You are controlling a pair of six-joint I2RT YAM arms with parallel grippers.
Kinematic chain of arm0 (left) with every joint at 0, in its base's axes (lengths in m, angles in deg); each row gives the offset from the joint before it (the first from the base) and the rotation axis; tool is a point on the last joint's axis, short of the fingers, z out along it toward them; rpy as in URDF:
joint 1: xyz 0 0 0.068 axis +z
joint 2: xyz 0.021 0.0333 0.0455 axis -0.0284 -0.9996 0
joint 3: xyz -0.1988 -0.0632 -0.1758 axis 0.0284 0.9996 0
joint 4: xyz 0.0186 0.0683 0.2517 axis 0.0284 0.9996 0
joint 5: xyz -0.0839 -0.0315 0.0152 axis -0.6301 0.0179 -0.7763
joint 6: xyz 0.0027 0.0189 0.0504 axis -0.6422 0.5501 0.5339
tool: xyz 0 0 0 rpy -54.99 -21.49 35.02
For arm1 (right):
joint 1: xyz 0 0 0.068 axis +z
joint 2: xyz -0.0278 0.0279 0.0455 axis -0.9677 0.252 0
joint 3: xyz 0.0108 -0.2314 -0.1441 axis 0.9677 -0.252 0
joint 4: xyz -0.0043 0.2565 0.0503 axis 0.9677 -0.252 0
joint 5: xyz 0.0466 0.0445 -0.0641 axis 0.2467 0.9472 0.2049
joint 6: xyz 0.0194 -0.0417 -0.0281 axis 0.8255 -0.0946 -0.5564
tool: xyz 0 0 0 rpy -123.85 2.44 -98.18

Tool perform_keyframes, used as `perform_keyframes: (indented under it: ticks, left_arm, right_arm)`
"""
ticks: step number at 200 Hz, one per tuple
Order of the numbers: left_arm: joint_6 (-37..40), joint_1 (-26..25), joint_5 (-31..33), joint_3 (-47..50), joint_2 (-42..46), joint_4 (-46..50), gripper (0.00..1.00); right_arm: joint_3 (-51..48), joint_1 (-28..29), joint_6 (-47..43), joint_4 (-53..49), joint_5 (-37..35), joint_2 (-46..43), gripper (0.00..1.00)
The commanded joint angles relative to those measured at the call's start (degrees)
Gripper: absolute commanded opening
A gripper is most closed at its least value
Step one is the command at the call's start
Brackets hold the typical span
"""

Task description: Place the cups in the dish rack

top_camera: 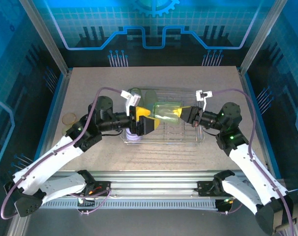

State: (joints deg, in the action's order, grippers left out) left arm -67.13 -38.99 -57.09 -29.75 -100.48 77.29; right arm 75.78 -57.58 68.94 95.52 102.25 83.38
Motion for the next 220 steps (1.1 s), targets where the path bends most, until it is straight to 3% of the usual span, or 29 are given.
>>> perform_keyframes:
  ticks: [1, 79, 128, 188, 220]
  left_arm:
    - [-2.36, 0.11, -5.06, -2.04, -0.89, -4.06, 0.99]
    - [-3.53, 0.47, -6.14, -1.97, -1.68, -6.76, 0.99]
    - [-5.18, 0.41, -9.45, -2.58, -3.63, -7.62, 0.88]
    - [-6.73, 0.44, -9.64, -1.25, -3.82, -9.71, 0.96]
    - [-7.16, 0.37, -10.14, -1.25, -3.86, -9.97, 0.87]
  right_arm:
    - [0.20, 0.42, 3.83, 8.18, 3.17, 0.99, 0.00]
    - [2.03, 6.20, 0.41, 5.35, 2.82, 3.74, 0.00]
    - [1.56, 6.82, 0.73, 5.71, 1.72, 4.63, 0.00]
    - [0.77, 6.83, 3.68, 10.68, 1.12, 5.67, 0.00]
    - [0.54, 6.93, 3.41, 9.23, 1.14, 6.21, 0.00]
